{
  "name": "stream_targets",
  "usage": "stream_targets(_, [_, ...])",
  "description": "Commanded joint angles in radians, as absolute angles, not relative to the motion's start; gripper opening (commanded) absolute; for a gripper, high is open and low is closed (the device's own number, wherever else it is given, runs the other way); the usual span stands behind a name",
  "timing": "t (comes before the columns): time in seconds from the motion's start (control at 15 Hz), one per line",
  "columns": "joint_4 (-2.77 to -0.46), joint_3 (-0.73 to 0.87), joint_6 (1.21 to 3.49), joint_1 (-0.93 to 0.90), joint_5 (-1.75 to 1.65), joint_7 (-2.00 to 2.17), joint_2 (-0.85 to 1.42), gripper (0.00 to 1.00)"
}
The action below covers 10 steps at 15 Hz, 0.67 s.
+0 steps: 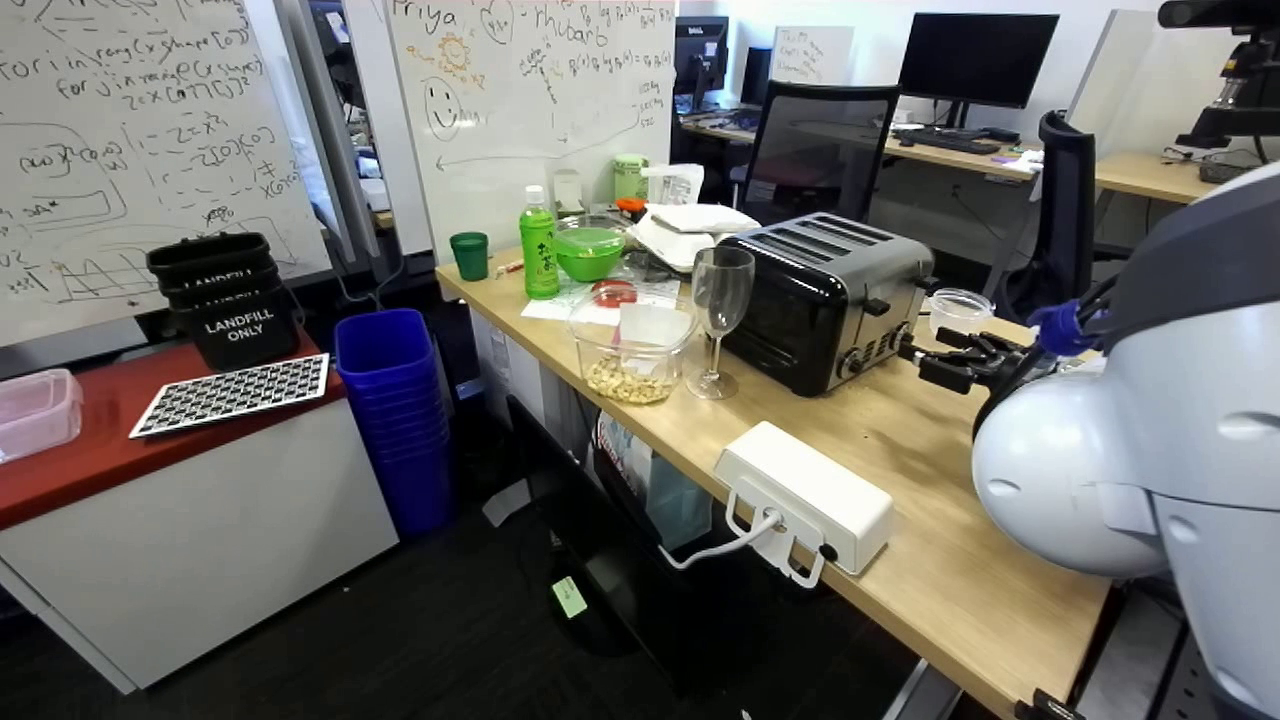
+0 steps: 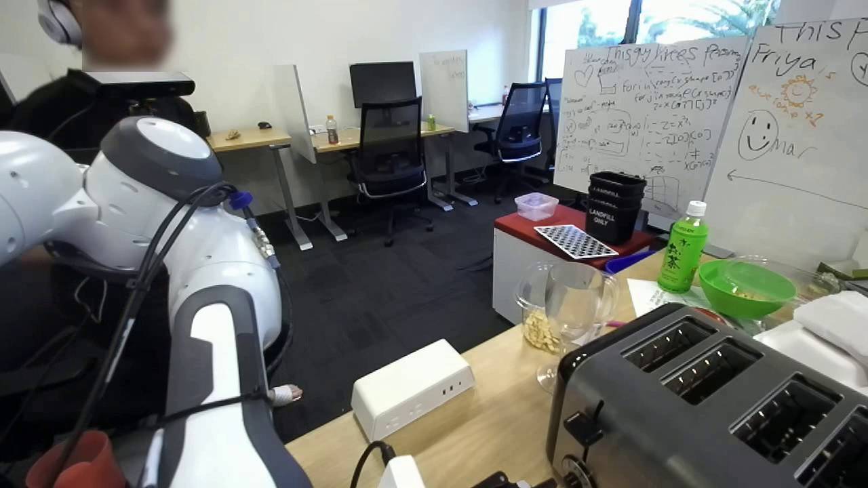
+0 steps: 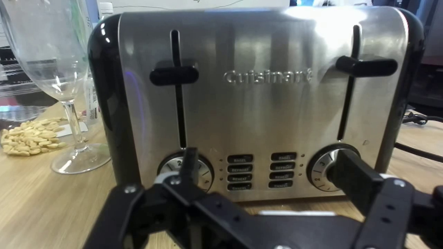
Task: Twist the left knob of the toaster
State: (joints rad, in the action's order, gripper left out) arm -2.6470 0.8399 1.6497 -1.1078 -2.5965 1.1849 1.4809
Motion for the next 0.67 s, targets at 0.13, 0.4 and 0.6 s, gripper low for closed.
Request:
stream_targets(0.13, [-2.647,0.840,1.650,-1.108,-2.597,1.185,1.481,1.00])
stream_targets(0.4, [-2.647,0.840,1.650,-1.108,-2.597,1.185,1.481,1.00])
stream_targets(0.6, [-2.612,0.856,1.680,-1.073,-2.610,1.145,1.481,1.00])
